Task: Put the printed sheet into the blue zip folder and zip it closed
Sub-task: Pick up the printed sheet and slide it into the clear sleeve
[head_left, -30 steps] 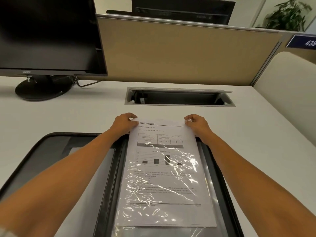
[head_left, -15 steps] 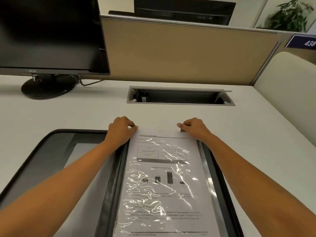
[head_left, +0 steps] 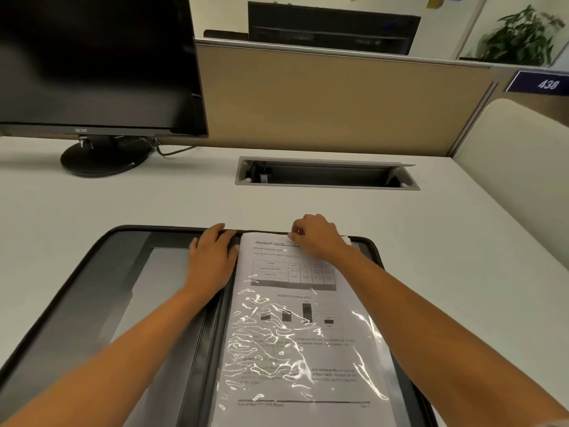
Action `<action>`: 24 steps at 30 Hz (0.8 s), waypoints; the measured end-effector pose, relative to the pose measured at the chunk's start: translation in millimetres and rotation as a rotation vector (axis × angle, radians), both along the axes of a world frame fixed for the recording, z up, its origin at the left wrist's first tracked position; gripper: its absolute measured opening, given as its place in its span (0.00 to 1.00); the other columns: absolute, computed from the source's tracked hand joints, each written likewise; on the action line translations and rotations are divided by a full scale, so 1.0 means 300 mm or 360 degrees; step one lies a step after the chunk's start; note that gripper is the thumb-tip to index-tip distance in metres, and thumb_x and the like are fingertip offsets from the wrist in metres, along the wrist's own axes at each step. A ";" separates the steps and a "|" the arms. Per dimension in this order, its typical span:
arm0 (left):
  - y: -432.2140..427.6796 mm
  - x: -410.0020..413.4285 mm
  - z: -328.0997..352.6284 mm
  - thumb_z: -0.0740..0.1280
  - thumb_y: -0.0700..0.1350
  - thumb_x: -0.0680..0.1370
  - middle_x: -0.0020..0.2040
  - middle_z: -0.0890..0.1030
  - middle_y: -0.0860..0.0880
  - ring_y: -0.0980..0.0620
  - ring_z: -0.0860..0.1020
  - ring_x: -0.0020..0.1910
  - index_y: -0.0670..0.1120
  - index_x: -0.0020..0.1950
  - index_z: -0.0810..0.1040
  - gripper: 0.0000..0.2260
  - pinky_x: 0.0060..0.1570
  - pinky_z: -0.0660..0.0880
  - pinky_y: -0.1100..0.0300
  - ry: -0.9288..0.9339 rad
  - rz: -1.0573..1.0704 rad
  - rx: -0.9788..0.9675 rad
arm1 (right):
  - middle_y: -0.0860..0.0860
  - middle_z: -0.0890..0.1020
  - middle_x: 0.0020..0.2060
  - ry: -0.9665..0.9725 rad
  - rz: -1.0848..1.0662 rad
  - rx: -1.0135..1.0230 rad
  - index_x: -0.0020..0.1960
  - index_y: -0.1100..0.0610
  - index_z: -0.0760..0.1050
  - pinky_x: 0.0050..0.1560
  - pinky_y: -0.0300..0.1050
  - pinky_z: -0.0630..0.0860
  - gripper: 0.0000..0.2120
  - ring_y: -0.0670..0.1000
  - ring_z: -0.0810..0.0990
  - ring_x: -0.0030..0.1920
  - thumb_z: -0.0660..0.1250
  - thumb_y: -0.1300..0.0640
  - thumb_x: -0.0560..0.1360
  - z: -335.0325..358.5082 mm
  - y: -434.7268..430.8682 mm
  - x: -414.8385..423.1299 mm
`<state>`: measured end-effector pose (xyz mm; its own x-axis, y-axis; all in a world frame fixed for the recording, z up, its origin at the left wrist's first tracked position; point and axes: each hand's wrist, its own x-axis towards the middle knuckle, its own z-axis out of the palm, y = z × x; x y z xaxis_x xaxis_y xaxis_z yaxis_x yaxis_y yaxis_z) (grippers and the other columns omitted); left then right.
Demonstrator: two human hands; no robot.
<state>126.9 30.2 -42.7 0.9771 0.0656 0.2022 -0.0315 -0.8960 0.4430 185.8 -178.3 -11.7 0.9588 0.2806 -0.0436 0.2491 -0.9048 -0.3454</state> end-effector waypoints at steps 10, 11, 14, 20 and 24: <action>0.014 -0.066 -0.043 0.53 0.52 0.80 0.76 0.58 0.45 0.48 0.53 0.75 0.48 0.73 0.60 0.22 0.71 0.50 0.41 0.0146 0.0119 0.0294 | 0.53 0.76 0.41 0.0027 0.0020 0.0110 0.43 0.59 0.76 0.41 0.41 0.67 0.15 0.50 0.71 0.43 0.59 0.48 0.77 -0.022 0.024 -0.057; 0.014 -0.067 -0.044 0.53 0.52 0.80 0.75 0.58 0.45 0.48 0.54 0.75 0.48 0.73 0.60 0.22 0.71 0.50 0.41 0.0145 0.0122 0.0306 | 0.50 0.75 0.35 0.0068 -0.0001 0.0154 0.37 0.56 0.73 0.36 0.39 0.65 0.15 0.50 0.71 0.38 0.60 0.47 0.76 -0.023 0.024 -0.060; 0.016 -0.069 -0.042 0.53 0.53 0.80 0.75 0.59 0.45 0.48 0.54 0.75 0.48 0.73 0.60 0.22 0.71 0.51 0.41 0.0145 0.0122 0.0333 | 0.47 0.72 0.29 0.0119 -0.0019 0.0228 0.32 0.53 0.68 0.32 0.39 0.63 0.16 0.46 0.69 0.31 0.63 0.46 0.74 -0.019 0.028 -0.072; 0.014 -0.071 -0.040 0.52 0.52 0.80 0.75 0.59 0.45 0.48 0.55 0.75 0.48 0.73 0.60 0.22 0.71 0.51 0.41 0.0148 0.0126 0.0352 | 0.51 0.79 0.43 0.0085 0.0048 0.0279 0.46 0.58 0.76 0.44 0.45 0.71 0.08 0.49 0.74 0.42 0.67 0.53 0.72 -0.025 0.032 -0.088; 0.011 -0.071 -0.041 0.53 0.52 0.80 0.75 0.60 0.45 0.47 0.55 0.75 0.48 0.73 0.60 0.22 0.70 0.52 0.41 0.0149 0.0129 0.0379 | 0.50 0.79 0.41 0.0097 0.0019 0.0331 0.46 0.58 0.76 0.46 0.45 0.72 0.06 0.49 0.75 0.42 0.67 0.56 0.72 -0.021 0.030 -0.094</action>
<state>105.5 33.5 -55.0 0.9858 0.1058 0.1302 0.0758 -0.9732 0.2171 157.5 -169.4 -17.9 0.9527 0.3011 -0.0410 0.2326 -0.8094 -0.5392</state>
